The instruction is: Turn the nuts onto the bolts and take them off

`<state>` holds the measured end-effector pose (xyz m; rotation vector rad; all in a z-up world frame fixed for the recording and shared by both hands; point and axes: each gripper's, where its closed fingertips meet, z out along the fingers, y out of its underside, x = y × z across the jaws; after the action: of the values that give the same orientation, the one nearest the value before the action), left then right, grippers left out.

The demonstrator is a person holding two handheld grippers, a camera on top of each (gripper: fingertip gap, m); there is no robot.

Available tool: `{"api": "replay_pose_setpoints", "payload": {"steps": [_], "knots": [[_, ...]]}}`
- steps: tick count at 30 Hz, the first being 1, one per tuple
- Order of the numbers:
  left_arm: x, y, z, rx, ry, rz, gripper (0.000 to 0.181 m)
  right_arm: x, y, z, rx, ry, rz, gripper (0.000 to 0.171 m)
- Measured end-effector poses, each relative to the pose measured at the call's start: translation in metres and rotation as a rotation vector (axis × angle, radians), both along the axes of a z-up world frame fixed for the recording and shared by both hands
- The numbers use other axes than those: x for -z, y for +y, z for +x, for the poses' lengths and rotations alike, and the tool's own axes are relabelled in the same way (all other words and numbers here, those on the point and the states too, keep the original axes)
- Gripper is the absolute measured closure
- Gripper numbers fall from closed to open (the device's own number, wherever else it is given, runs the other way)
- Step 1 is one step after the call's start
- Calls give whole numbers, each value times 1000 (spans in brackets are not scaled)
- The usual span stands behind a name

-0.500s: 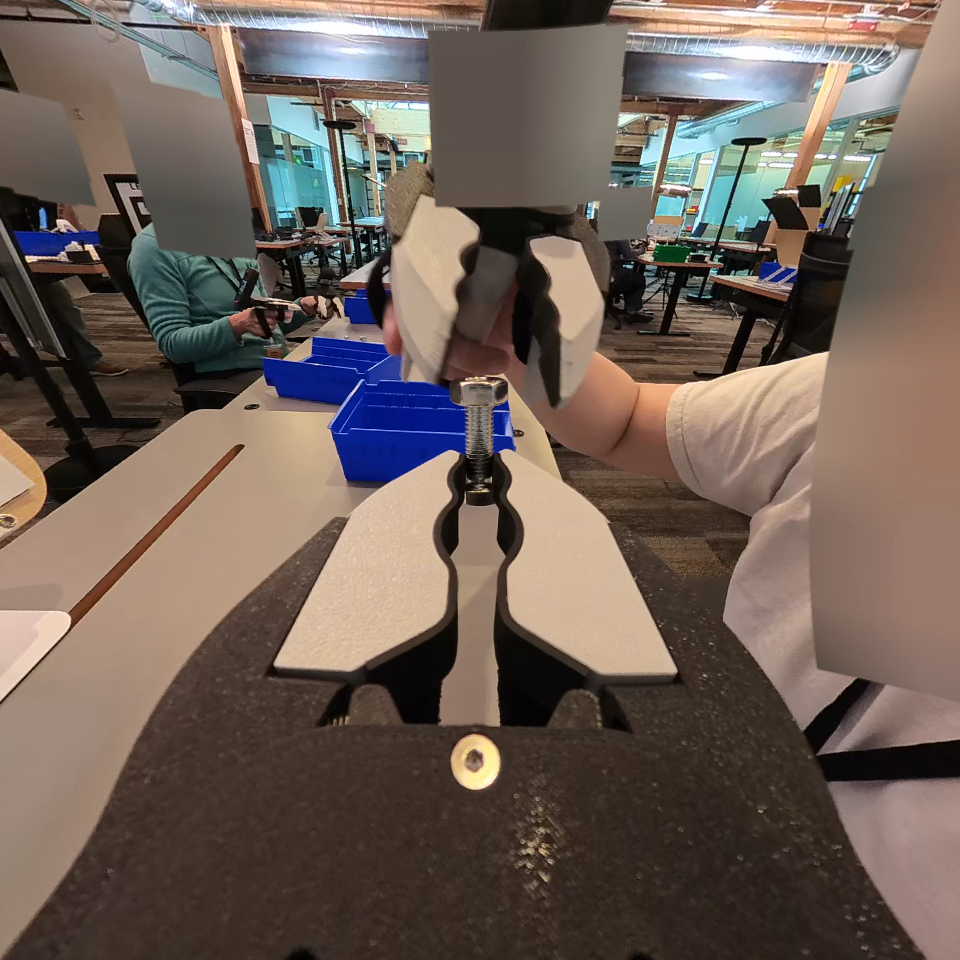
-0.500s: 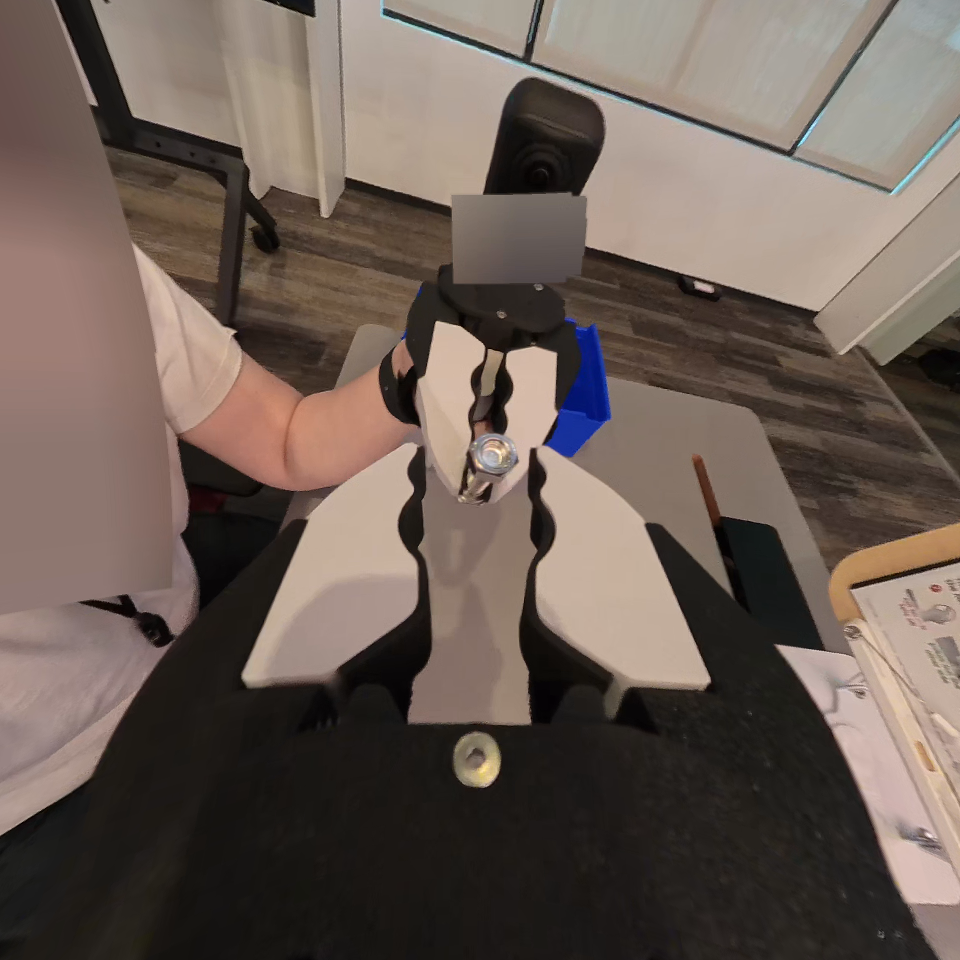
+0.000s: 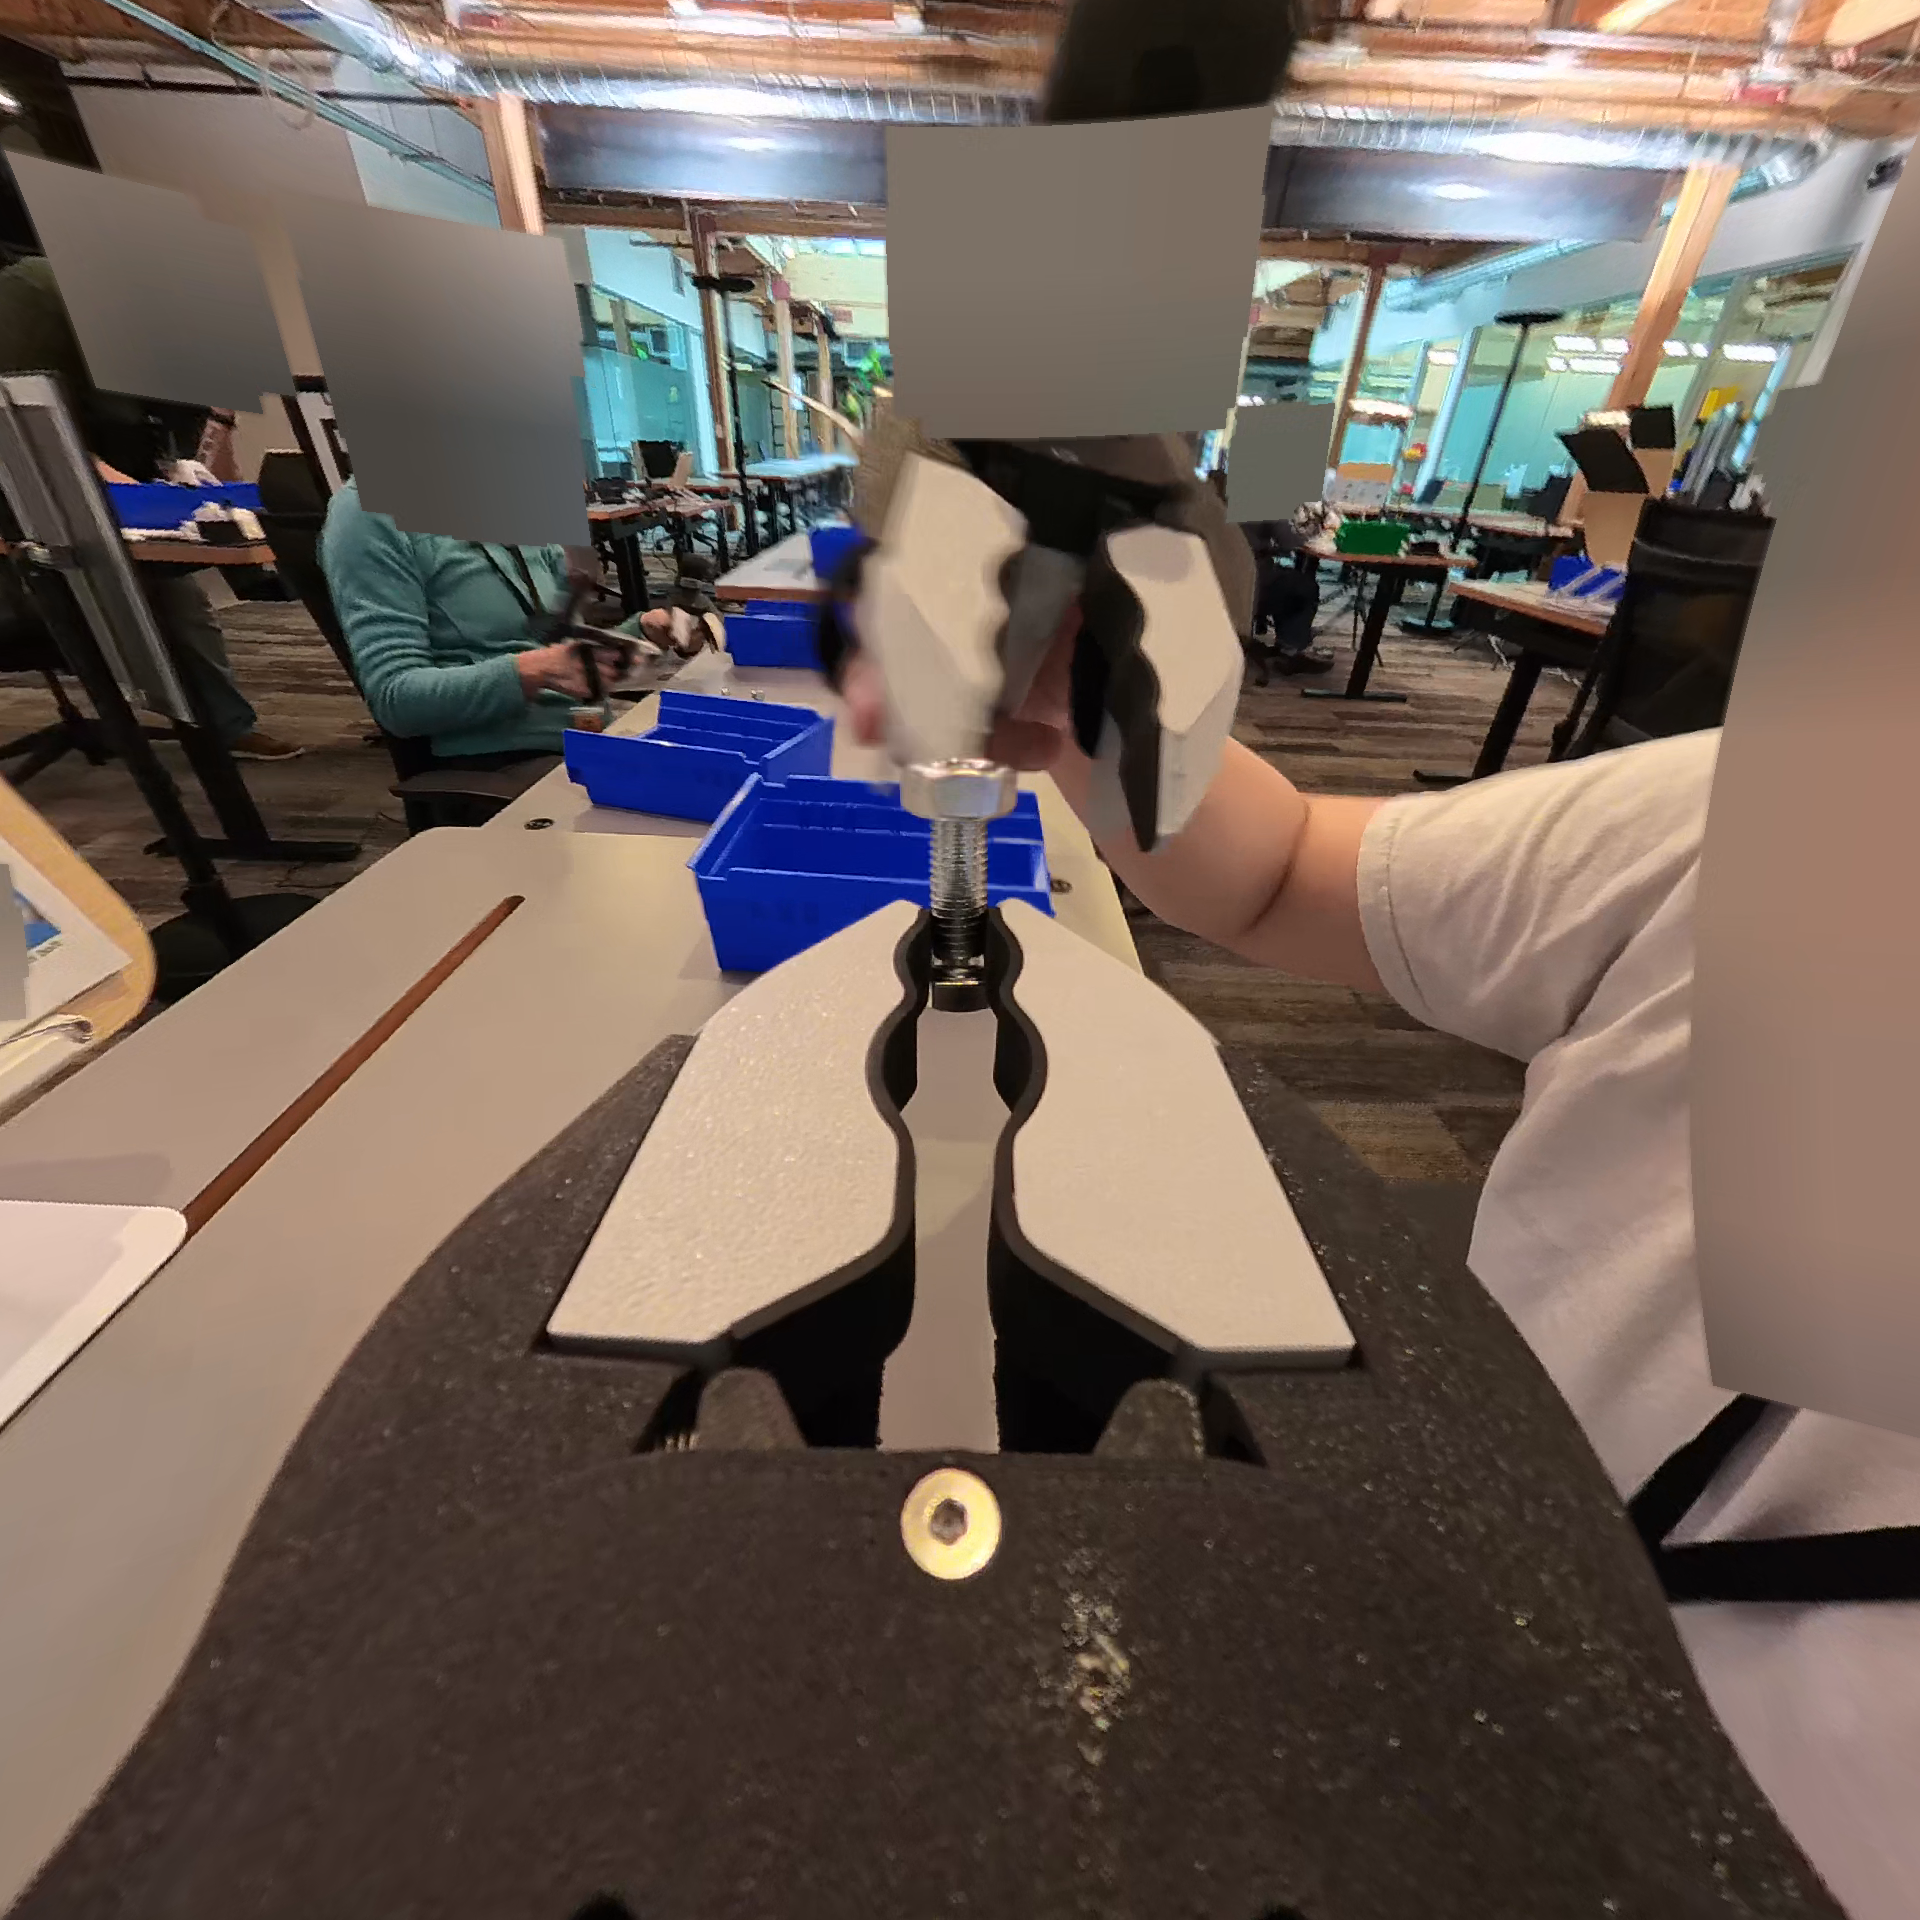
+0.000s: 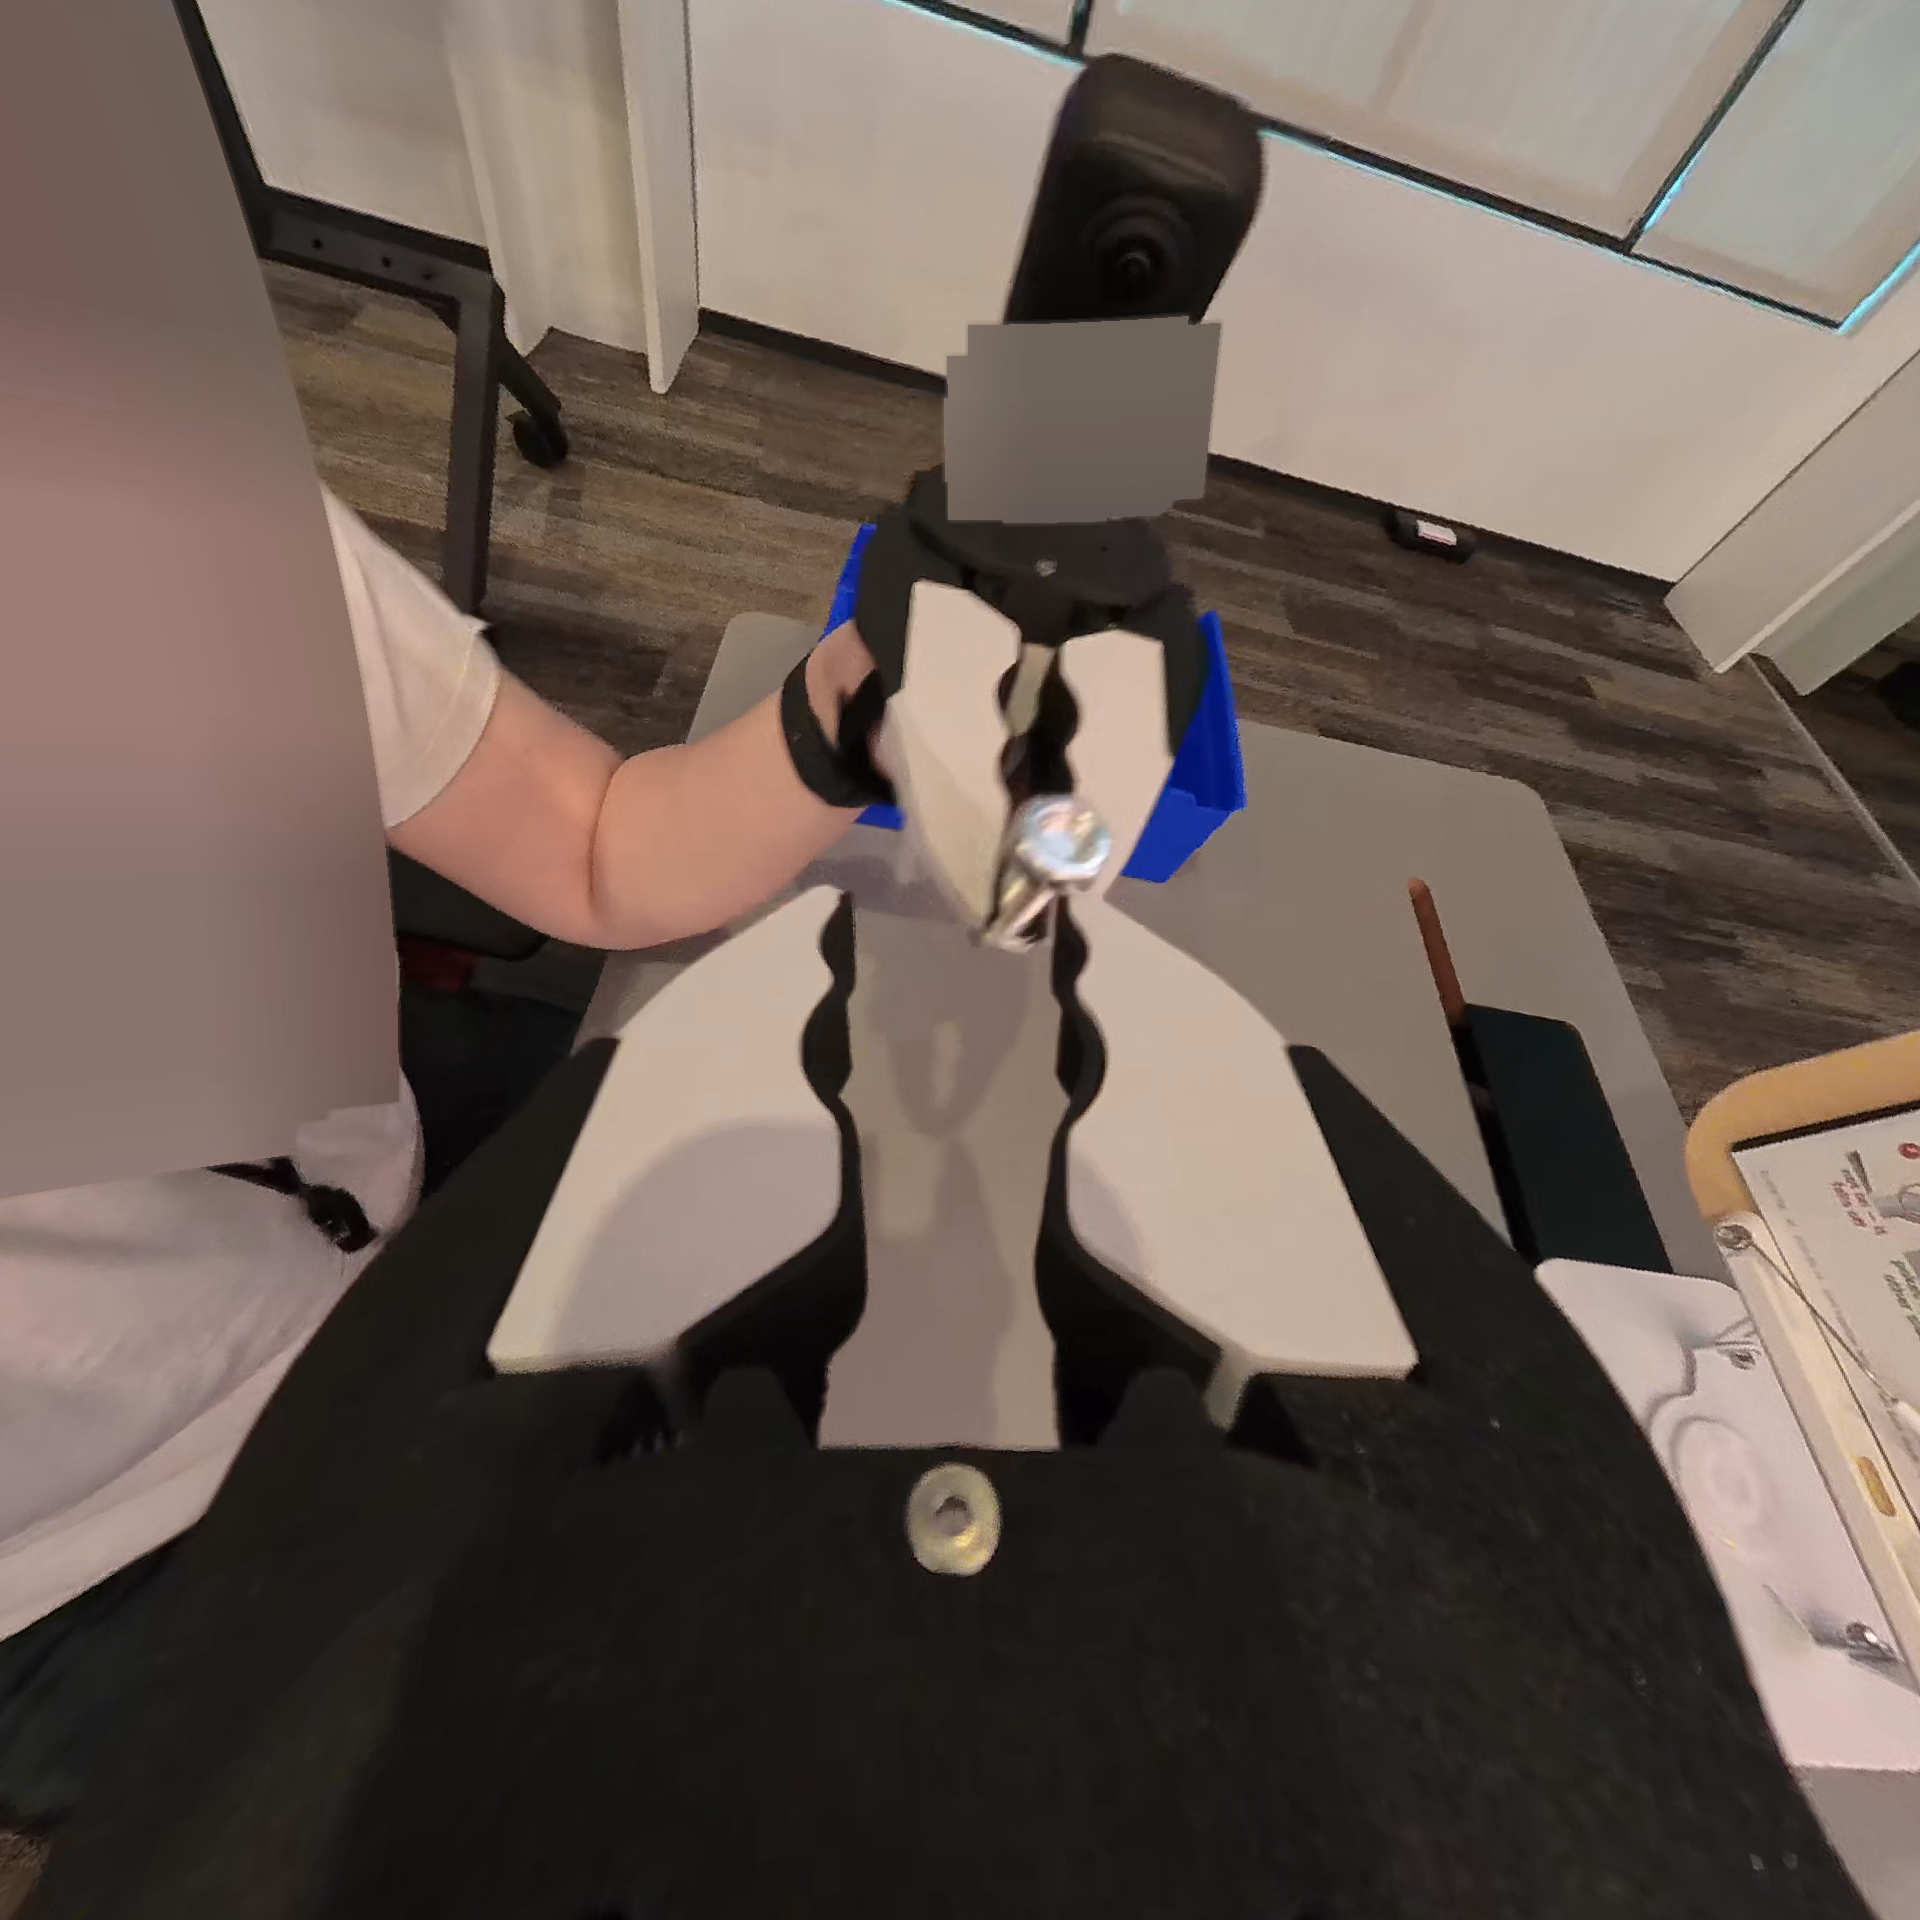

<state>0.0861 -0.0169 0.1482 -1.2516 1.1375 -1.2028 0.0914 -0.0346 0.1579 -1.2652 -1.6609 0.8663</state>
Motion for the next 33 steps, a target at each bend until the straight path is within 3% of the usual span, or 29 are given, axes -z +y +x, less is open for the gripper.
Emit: {"api": "replay_pose_setpoints", "payload": {"steps": [3, 11, 15, 23, 25, 27, 33], "knots": [[0, 2, -3, 5, -5, -9, 172, -5, 2, 4, 15, 33, 19, 139], [2, 3, 2, -8, 8, -4, 172, -6, 7, -7, 7, 30, -69, 127], [0, 5, -3, -10, -6, -13, 172, -8, 3, 3, 1, 46, -30, 139], [1, 6, -1, -21, -6, -11, 172, -3, 8, -9, 12, 26, -75, 123], [-2, 10, -5, -40, -24, -19, 172, -1, 0, -3, -15, 25, -53, 135], [-2, 9, -6, -24, -22, -21, 172, -6, 5, -1, 25, 53, -13, 136], [1, 6, 0, -24, -5, -10, 172, -8, 17, -16, 38, 63, -100, 123]]}}
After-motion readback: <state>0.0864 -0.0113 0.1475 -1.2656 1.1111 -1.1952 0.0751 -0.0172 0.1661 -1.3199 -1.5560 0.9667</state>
